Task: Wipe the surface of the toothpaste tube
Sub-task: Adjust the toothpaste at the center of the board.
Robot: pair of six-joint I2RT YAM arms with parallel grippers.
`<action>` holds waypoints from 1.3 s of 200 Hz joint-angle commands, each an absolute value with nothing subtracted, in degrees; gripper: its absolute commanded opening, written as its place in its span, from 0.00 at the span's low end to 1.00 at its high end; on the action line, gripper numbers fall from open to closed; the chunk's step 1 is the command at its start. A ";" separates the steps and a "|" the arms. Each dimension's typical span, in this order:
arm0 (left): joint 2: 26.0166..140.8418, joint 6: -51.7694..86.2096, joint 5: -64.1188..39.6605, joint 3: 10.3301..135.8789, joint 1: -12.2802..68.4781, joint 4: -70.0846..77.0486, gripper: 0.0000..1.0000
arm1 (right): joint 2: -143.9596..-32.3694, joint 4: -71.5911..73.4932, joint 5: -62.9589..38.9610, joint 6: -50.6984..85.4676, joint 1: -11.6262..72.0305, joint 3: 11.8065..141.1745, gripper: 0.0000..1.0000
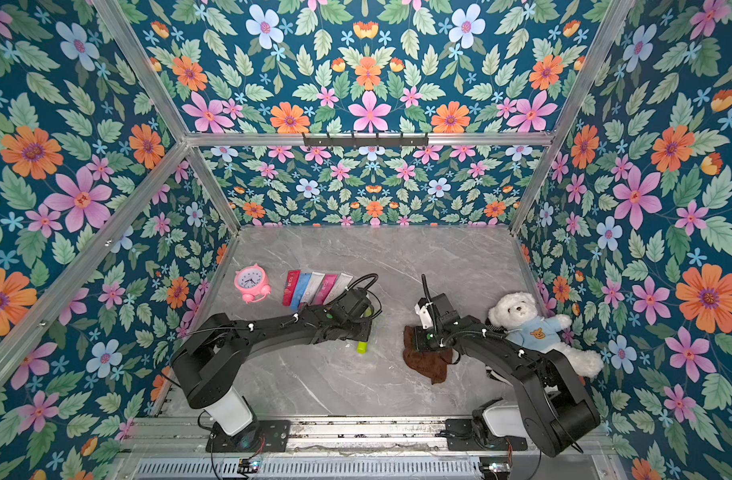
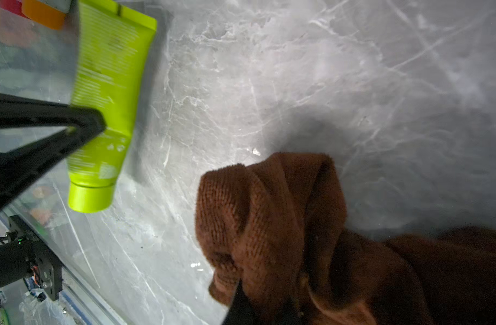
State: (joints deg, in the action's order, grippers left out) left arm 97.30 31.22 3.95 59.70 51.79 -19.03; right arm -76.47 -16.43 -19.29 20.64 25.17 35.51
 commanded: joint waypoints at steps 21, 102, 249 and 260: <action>98.69 25.03 25.49 63.84 51.86 -40.29 0.00 | -76.38 -16.00 -19.35 20.07 25.16 35.73 0.00; 112.72 25.17 35.24 71.28 56.76 -42.85 0.00 | -77.53 -16.02 -18.94 19.87 25.20 36.03 0.00; 89.42 31.20 29.86 58.56 63.37 -29.40 0.51 | -79.40 -15.95 -19.69 19.51 25.17 36.63 0.00; 84.36 31.67 28.57 53.71 63.23 -25.60 0.55 | -79.80 -16.18 -19.69 19.39 25.17 36.82 0.00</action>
State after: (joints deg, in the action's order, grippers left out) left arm 91.66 29.47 30.00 60.12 63.42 -31.42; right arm -79.18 -16.40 -19.53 20.38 25.17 36.29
